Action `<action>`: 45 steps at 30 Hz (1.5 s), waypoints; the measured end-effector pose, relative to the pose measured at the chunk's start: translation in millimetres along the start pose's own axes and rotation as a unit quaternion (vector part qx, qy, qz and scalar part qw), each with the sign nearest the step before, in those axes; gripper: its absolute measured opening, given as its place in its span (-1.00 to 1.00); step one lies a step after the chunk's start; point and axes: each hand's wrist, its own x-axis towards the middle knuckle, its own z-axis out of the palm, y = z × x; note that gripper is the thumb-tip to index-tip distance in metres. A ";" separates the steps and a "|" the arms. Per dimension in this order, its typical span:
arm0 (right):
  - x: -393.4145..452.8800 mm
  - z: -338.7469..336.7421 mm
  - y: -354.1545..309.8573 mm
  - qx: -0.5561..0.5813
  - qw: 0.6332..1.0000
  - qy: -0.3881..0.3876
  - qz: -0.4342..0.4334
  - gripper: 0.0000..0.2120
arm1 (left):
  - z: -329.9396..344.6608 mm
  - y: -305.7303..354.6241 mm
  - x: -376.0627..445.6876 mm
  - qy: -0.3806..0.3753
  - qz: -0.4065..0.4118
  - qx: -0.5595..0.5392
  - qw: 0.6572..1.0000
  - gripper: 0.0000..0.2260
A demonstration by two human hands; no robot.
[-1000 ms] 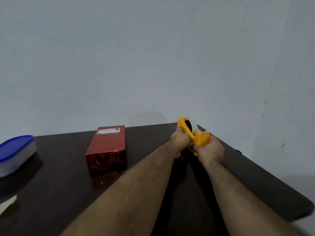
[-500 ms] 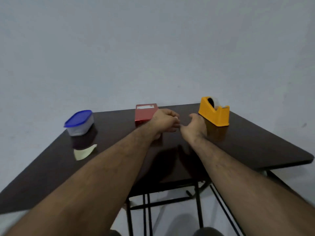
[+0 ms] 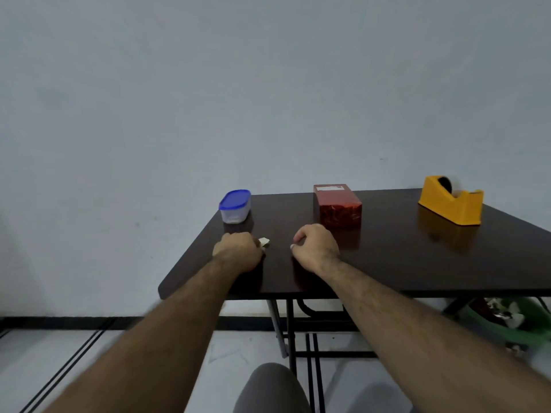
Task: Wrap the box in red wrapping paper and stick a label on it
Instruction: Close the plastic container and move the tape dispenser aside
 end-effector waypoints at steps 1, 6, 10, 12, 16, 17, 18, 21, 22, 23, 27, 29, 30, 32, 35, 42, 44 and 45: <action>-0.9 4.6 -1.2 -0.004 1.000 -0.009 -0.007 -0.91 | 2.1 -3.2 -1.0 0.015 0.015 -0.008 1.000 -0.75; 5.7 9.9 1.7 0.040 0.997 -0.056 -0.041 -0.64 | 1.7 6.3 -6.3 0.056 0.054 -0.018 0.997 -0.81; 9.5 -2.2 6.7 0.154 0.985 -0.066 -0.042 -0.66 | 7.6 27.6 -6.0 0.116 0.069 -0.285 0.949 -0.88; 15.4 -14.5 7.8 0.199 0.978 -0.038 -0.057 -0.73 | 2.5 47.8 -8.7 0.105 0.065 -0.503 0.855 -0.83; 34.0 -57.4 14.9 0.270 0.959 0.004 -0.084 -0.76 | -18.5 84.5 -0.8 0.027 0.082 -0.710 0.699 -0.74; 43.2 -71.5 22.0 0.268 0.959 0.014 -0.093 -0.77 | -19.6 97.4 11.2 0.009 0.097 -0.730 0.677 -0.74; 48.6 -83.5 23.5 0.263 0.959 0.024 -0.103 -0.78 | -22.4 104.2 17.7 -0.004 0.108 -0.746 0.657 -0.75; 76.0 -108.4 39.5 0.257 0.958 0.055 -0.111 -0.80 | -28.0 136.4 45.7 -0.022 0.142 -0.767 0.626 -0.83; 91.6 -113.9 48.2 0.250 0.959 0.073 -0.114 -0.81 | -29.7 150.3 60.0 -0.029 0.149 -0.779 0.609 -0.85; 109.5 -120.9 56.6 0.247 0.958 0.094 -0.115 -0.81 | -33.1 164.2 76.7 -0.038 0.158 -0.793 0.587 -0.85; 154.3 -155.0 74.6 0.270 0.949 0.118 -0.107 -0.84 | -53.4 190.8 110.0 -0.019 0.283 -0.729 0.623 -0.79; 194.8 -171.0 89.1 0.301 0.941 0.118 -0.102 -0.86 | -65.4 213.0 149.1 0.015 0.336 -0.683 0.649 -0.75; 213.6 -177.2 95.5 0.324 0.933 0.120 -0.096 -0.87 | -71.8 225.6 167.3 0.020 0.349 -0.676 0.649 -0.73; 247.8 -187.2 104.6 0.380 0.915 0.121 -0.062 -0.90 | -87.5 251.7 200.4 0.040 0.349 -0.660 0.664 -0.71; 290.2 -203.9 110.8 0.433 0.894 0.112 -0.002 -0.88 | -115.4 285.7 240.8 0.075 0.315 -0.628 0.708 -0.78; 325.6 -249.9 83.6 0.331 0.934 0.120 -0.054 -0.74 | -195.5 320.6 268.5 -0.012 0.206 -0.697 0.687 -0.89; 330.1 -274.3 66.7 0.231 0.959 0.140 -0.089 -0.71 | -223.7 329.4 263.7 -0.067 0.149 -0.723 0.671 -0.89; 330.4 -281.6 63.5 0.185 0.965 0.157 -0.100 -0.72 | -228.1 333.4 259.9 -0.081 0.137 -0.723 0.673 -0.89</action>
